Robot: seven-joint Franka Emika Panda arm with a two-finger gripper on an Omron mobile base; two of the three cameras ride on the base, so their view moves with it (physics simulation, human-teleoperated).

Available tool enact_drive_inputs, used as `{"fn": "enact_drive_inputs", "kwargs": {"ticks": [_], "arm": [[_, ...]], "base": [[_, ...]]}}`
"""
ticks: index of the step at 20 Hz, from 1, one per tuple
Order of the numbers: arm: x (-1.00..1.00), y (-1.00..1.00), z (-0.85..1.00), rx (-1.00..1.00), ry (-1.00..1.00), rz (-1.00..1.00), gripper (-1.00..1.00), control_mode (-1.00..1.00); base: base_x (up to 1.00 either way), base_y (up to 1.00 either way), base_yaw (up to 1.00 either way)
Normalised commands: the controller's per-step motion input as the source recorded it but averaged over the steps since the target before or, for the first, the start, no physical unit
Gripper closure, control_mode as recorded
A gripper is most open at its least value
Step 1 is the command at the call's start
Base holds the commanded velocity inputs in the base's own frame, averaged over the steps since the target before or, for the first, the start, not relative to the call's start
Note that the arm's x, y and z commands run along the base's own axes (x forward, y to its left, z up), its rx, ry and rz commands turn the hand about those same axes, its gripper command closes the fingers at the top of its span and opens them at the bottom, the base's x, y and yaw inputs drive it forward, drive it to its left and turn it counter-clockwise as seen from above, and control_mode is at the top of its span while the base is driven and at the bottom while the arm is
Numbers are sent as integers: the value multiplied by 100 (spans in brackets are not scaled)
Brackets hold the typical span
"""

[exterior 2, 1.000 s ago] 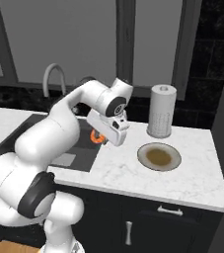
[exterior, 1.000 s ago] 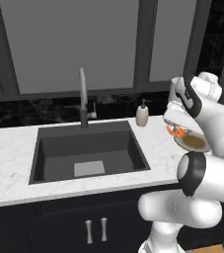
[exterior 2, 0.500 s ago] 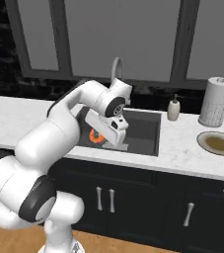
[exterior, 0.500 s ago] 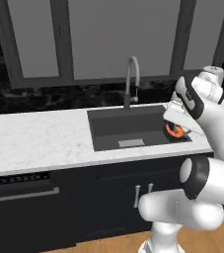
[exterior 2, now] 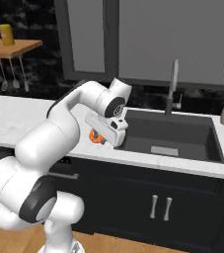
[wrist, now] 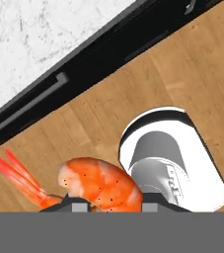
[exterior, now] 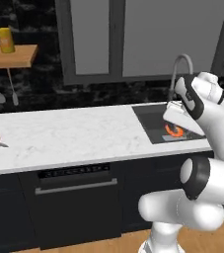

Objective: Pick up the knife from the drawer and place it on the cutting board. Then place the meat from the plate to the cutting board.

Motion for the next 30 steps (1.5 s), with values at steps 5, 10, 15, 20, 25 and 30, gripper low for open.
{"fn": "enact_drive_inputs", "kwargs": {"ticks": [5,10,15,20,25,30], "arm": [[0,0,0,0,0,0,100,100],[0,0,0,0,0,0,100,100],[0,0,0,0,0,0,100,100],[0,0,0,0,0,0,100,100],[0,0,0,0,0,0,100,100],[0,0,0,0,0,0,100,100]], "base": [[-3,100,0],[-1,100,0],[0,100,0],[12,100,-1],[41,98,-1],[59,57,0]]}}
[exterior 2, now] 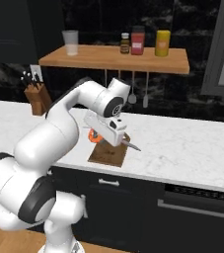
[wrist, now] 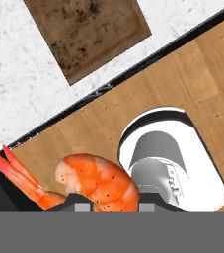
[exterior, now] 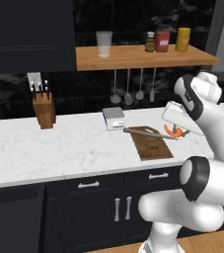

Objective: Pick up the knife from the drawer and place it on the cutting board. Then place the meat from the plate to the cutting board.

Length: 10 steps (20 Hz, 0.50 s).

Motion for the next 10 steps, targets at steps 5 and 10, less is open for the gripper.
{"fn": "enact_drive_inputs", "kwargs": {"ticks": [5,10], "arm": [[0,0,0,0,0,0,100,100],[0,0,-10,0,-1,1,100,-100]], "base": [[53,-5,0],[17,-4,0]]}}
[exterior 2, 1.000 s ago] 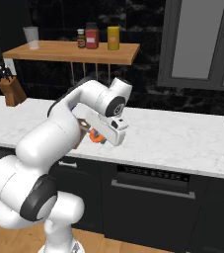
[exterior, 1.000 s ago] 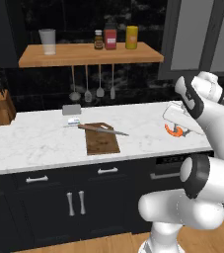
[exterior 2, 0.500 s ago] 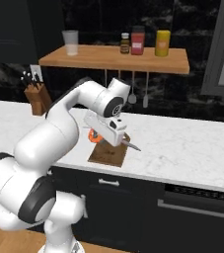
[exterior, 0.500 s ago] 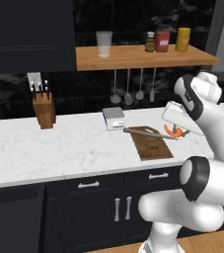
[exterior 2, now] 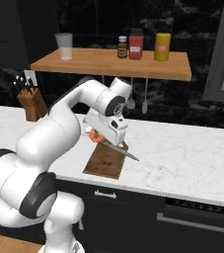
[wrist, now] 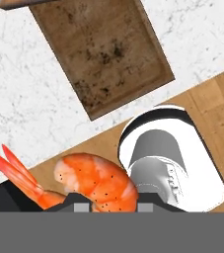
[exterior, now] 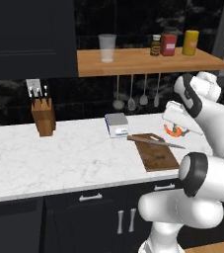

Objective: Pick up the knife from the drawer and place it on the cutting board. Then place the meat from the plate to the cutting board.

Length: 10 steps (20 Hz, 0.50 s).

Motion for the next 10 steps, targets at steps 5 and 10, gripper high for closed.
{"fn": "enact_drive_inputs", "kwargs": {"ticks": [5,10], "arm": [[3,0,-79,0,-5,9,100,-100],[35,16,-88,-4,-6,13,100,-100]], "base": [[0,0,0],[0,0,0]]}}
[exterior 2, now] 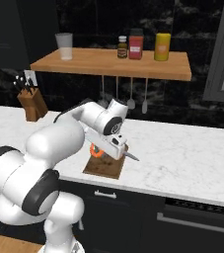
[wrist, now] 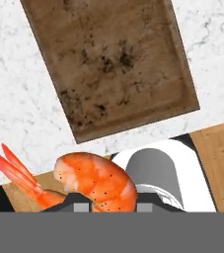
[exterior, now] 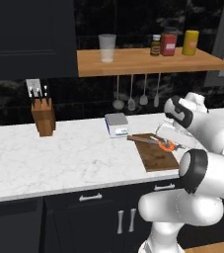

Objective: Pick up the knife from the drawer and place it on the cutting board. Then place the meat from the plate to the cutting board.

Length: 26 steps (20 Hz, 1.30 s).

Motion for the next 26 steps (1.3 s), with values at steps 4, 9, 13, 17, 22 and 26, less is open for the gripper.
{"fn": "enact_drive_inputs", "kwargs": {"ticks": [4,9,13,17,22,26], "arm": [[85,24,-72,-8,0,6,100,-100],[76,5,-51,-3,-7,3,100,-100],[59,0,-39,-2,-7,0,100,-100],[8,0,-28,-1,-7,0,100,-100],[0,0,-26,-1,-2,0,100,-100],[0,0,-25,-1,0,0,-100,-100]], "base": [[0,0,0],[0,0,0],[0,0,0],[0,0,0],[0,0,0],[0,0,0]]}}
